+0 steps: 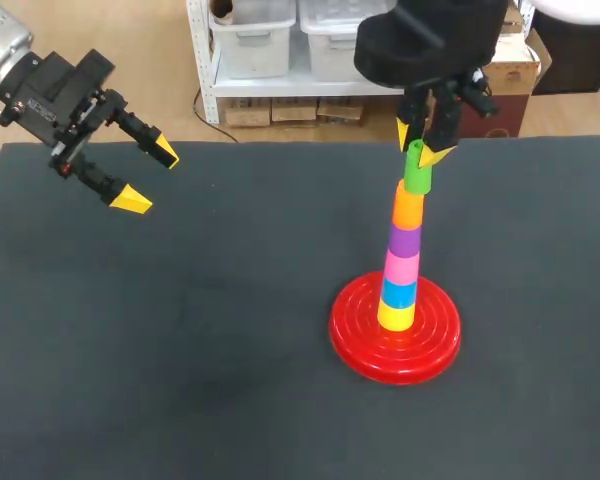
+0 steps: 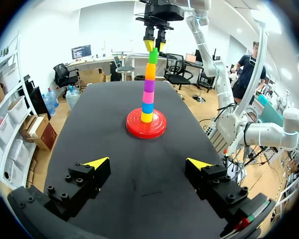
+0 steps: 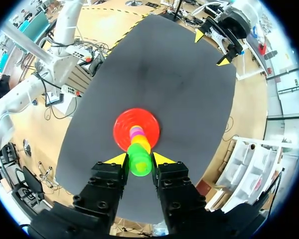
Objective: Pick up and stack the cylinders on the red base in this order: pink,purple,orange,green
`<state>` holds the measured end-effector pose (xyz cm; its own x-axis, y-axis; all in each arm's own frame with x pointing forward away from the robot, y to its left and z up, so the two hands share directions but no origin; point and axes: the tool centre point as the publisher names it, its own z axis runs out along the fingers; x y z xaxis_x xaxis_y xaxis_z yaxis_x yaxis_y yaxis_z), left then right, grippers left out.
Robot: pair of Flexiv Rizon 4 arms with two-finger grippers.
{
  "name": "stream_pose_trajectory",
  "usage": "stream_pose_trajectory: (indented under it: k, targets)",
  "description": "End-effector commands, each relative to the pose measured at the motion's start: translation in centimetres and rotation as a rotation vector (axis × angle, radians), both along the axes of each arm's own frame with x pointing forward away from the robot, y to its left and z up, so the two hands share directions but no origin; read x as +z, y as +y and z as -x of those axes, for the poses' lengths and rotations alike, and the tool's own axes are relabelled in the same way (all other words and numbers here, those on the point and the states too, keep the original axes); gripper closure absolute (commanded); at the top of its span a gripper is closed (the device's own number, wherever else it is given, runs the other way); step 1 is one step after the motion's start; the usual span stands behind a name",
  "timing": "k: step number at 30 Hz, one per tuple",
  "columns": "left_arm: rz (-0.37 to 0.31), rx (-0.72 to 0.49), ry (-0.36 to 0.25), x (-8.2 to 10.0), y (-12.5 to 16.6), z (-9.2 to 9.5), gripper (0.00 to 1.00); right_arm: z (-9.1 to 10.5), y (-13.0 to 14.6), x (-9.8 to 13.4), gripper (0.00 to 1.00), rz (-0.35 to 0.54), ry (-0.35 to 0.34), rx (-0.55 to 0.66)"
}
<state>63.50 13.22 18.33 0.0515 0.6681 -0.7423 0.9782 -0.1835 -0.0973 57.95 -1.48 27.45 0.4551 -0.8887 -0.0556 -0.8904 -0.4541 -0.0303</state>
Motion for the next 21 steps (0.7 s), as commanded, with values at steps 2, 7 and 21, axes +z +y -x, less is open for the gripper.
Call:
stream_pose_trajectory:
  k: [2, 7, 21]
  targets:
    - [-0.001, -0.004, 0.002, 0.0, 0.1, -0.2, 0.0, -0.8, 0.4, -0.5, 1.0, 0.001, 0.005, 0.007]
    - [-0.001, -0.004, 0.002, 0.0, 0.1, -0.2, 0.0, -1.0, 0.6, -0.3, 1.0, -0.007, -0.003, 0.009]
    - [-0.001, -0.004, 0.002, 0.0, 0.1, -0.2, 0.0, 0.5, -0.4, 0.0, 1.0, -0.005, 0.028, 0.003]
